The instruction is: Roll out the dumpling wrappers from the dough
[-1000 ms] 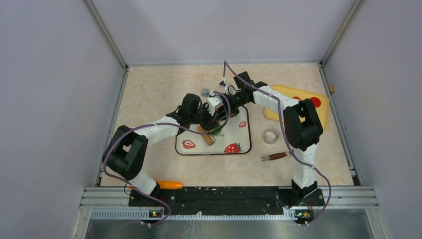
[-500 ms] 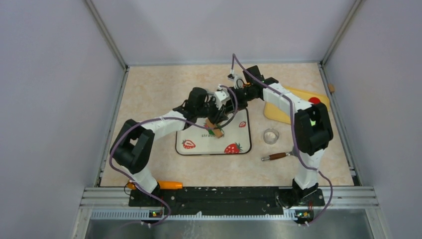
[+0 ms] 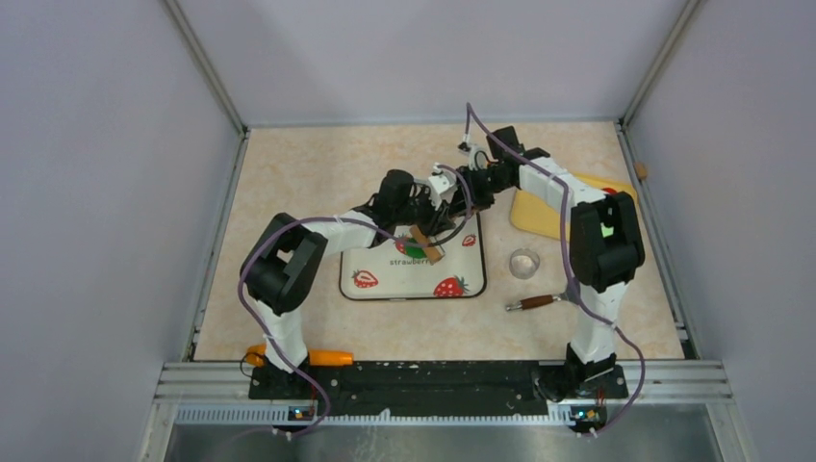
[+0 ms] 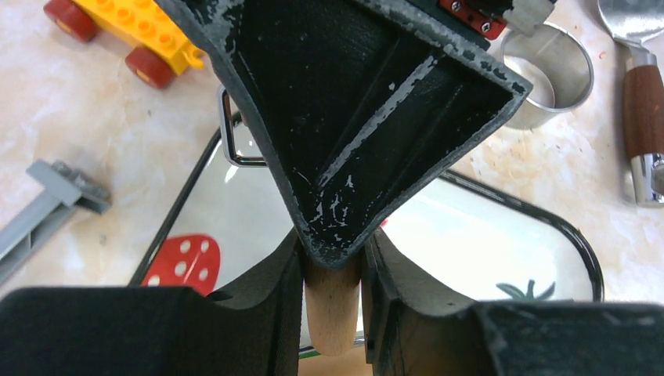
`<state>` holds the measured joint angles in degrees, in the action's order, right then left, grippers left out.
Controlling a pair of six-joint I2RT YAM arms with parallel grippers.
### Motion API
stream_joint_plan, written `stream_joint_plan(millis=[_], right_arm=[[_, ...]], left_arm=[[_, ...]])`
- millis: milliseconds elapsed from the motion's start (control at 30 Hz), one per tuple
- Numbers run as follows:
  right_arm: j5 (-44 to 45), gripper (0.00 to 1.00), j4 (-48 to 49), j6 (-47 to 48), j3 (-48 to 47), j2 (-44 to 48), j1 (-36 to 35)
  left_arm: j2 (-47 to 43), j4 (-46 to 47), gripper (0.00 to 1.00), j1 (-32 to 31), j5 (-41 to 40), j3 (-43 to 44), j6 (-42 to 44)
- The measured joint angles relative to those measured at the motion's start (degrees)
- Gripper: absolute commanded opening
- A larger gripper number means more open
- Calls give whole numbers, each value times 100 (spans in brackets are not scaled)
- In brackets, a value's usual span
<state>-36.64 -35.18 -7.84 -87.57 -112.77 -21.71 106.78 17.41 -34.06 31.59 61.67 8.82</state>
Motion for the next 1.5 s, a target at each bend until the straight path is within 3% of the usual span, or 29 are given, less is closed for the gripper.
stream_joint_plan(millis=[233,600,833,1100,1500], right_arm=[[352,0,13,160,61,109,267],[756,0,-435,632,61,820,249],[614,0,-308,723,59,1196,-81],[282,0,-133,697,-470,83,-428],[236,0,50,498,-507,-144,-455]], left_arm=[[562,111,0,-212,-151,640,-111],[479,-1152,0,-391,-101,1547,26],[-282,-1829,0,-328,-302,1349,334],[-326,-2059,0,39,-575,822,304],[-380,-1482,0,188,-549,372,-133]])
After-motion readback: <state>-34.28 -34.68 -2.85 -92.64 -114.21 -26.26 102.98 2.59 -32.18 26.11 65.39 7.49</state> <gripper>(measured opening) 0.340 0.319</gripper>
